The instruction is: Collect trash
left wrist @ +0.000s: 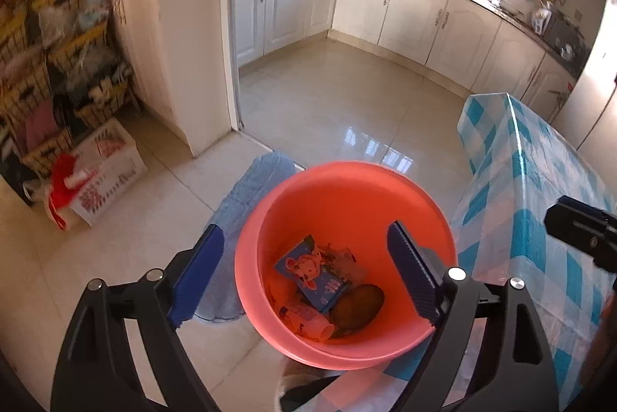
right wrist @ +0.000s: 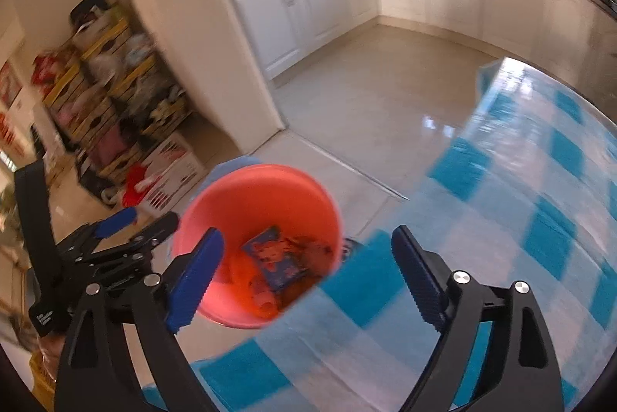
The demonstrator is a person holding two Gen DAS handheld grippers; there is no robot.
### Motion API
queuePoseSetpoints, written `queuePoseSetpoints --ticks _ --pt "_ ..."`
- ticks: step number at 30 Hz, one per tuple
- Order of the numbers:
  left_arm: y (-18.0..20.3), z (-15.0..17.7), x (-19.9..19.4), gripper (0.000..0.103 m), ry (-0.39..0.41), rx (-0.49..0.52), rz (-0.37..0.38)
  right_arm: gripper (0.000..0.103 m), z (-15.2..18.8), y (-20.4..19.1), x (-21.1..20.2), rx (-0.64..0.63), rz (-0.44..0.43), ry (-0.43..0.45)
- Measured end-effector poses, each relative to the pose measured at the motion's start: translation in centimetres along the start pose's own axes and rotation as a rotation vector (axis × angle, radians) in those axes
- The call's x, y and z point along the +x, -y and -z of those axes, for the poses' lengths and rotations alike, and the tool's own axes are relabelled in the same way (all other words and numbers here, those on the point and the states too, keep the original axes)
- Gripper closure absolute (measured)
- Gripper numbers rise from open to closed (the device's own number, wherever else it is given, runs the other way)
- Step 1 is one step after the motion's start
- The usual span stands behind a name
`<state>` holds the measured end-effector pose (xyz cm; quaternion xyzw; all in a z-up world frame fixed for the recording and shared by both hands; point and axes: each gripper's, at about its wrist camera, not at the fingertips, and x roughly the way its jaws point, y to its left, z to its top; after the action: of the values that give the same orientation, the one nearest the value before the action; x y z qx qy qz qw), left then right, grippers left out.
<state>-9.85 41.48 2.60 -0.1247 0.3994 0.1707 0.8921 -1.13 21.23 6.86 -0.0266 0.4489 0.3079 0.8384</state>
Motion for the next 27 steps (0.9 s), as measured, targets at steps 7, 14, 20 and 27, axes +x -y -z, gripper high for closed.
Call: queuePoseSetpoints --ticks 7,14,20,27 --pt "3.2 -0.5 -3.5 0.011 0.057 0.05 0.051 0.015 2.1 4.3 -5.1 0.088 0.115 0.061" --pt "8.5 -1.0 -8.7 0.008 0.135 0.116 0.123 0.015 4.3 7.0 -12.4 0.157 0.253 0.168" --pt "13.2 -1.3 -13.9 0.007 0.219 0.162 0.184 0.014 6.2 8.3 -19.7 0.195 0.362 0.285" --pt "18.5 -1.1 -19.9 0.004 0.303 0.216 0.252 0.013 8.7 9.0 -28.3 0.246 0.464 0.435"
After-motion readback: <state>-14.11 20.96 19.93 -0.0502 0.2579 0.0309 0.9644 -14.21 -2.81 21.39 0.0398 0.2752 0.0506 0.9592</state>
